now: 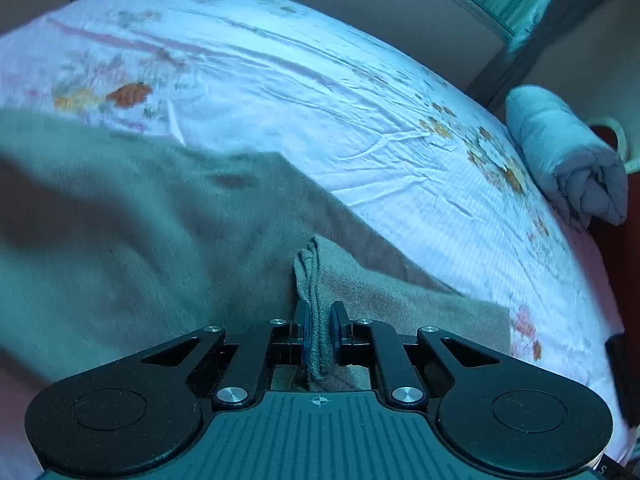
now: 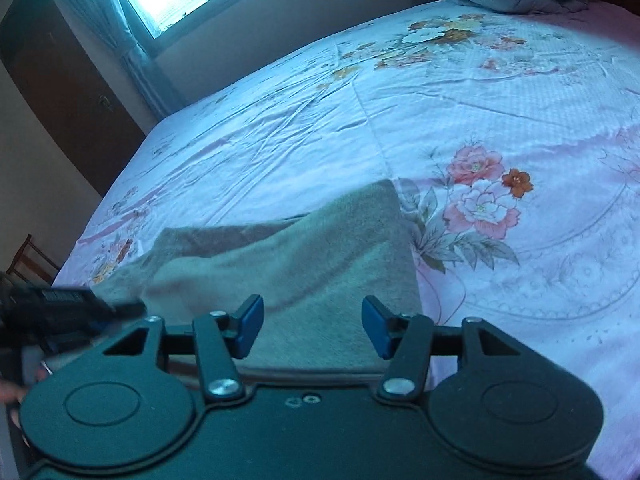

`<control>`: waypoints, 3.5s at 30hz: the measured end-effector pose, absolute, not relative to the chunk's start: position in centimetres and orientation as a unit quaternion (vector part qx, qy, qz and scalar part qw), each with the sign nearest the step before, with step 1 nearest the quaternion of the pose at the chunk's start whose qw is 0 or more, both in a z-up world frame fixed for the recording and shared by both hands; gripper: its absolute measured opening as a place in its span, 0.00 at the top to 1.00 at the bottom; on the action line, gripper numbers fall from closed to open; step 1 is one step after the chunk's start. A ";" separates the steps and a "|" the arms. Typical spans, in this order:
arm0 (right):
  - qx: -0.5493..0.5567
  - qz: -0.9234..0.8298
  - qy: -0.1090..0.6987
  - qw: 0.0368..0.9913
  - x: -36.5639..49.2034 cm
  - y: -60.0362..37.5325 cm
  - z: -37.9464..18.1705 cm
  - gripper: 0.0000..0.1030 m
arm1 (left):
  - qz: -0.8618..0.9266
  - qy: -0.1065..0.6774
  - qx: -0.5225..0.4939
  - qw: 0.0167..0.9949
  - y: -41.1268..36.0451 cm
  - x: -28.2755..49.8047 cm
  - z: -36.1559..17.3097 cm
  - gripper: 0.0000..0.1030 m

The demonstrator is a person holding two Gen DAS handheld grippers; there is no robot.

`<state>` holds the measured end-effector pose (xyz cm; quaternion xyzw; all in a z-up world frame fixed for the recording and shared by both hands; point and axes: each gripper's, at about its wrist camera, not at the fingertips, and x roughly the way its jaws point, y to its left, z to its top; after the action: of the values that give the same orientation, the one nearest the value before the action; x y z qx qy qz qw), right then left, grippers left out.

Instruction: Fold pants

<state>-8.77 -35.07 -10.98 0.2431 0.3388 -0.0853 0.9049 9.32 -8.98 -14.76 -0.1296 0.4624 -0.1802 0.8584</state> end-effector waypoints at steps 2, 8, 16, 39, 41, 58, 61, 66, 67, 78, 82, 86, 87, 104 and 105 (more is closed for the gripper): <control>0.231 -0.078 0.345 0.906 -8.6 -34.4 -11.2 0.55 | -0.175 0.477 -0.115 0.854 -9.0 9.0 -16.2 0.90; 0.195 -0.073 0.397 0.894 -7.3 -32.9 -13.1 0.56 | -0.175 0.491 -0.123 0.845 -7.7 8.8 -18.1 0.89; 0.198 0.001 0.378 0.904 -3.2 -28.8 -11.3 0.58 | -0.111 0.459 -0.185 0.862 0.2 7.7 -14.7 0.89; 0.142 0.076 0.437 0.885 2.5 -18.9 -14.4 0.84 | 0.124 0.457 -0.385 0.792 19.5 8.9 -22.7 0.89; 0.147 0.076 0.437 0.884 2.5 -18.9 -14.4 0.84 | 0.125 0.452 -0.402 0.787 20.0 9.3 -23.1 0.89; 0.157 0.081 0.434 0.883 2.4 -19.0 -14.5 0.78 | 0.143 0.418 -0.413 0.797 21.3 10.1 -21.3 0.17; 0.158 0.080 0.434 0.883 2.5 -19.0 -14.5 0.78 | 0.126 0.420 -0.427 0.791 20.5 11.1 -21.8 0.17; 0.158 0.080 0.433 0.884 2.4 -19.0 -14.6 0.78 | 0.102 0.418 -0.464 0.774 19.5 12.2 -23.2 0.37; 0.158 0.080 0.433 0.884 2.4 -19.0 -14.6 0.78 | 0.100 0.421 -0.464 0.773 19.1 12.3 -23.3 0.38; 0.089 0.064 0.418 0.902 1.6 -17.4 -14.1 0.88 | 0.096 0.385 -0.455 0.797 17.9 10.6 -23.1 0.78; 0.056 0.066 0.404 0.910 0.2 -16.7 -13.7 0.90 | 0.090 0.379 -0.438 0.810 17.4 10.5 -22.3 0.80; 0.092 0.069 0.422 0.899 0.2 -18.0 -14.4 0.89 | 0.088 0.371 -0.431 0.818 17.0 10.1 -21.8 0.82; 0.106 0.071 0.428 0.895 0.5 -18.4 -14.9 0.90 | 0.087 0.367 -0.423 0.824 16.7 10.0 -21.5 0.82; 0.164 0.086 0.429 0.884 1.3 -19.9 -15.7 0.90 | -0.092 0.299 -0.284 0.906 4.6 8.2 -11.6 0.83; 0.169 0.087 0.430 0.883 1.4 -20.0 -15.7 0.90 | -0.106 0.299 -0.280 0.906 3.6 8.0 -11.3 0.83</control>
<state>1.35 -20.05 -15.70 0.1689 0.4296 0.0872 0.8828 8.03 3.64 -11.33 -0.2800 0.2988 -0.1056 0.9062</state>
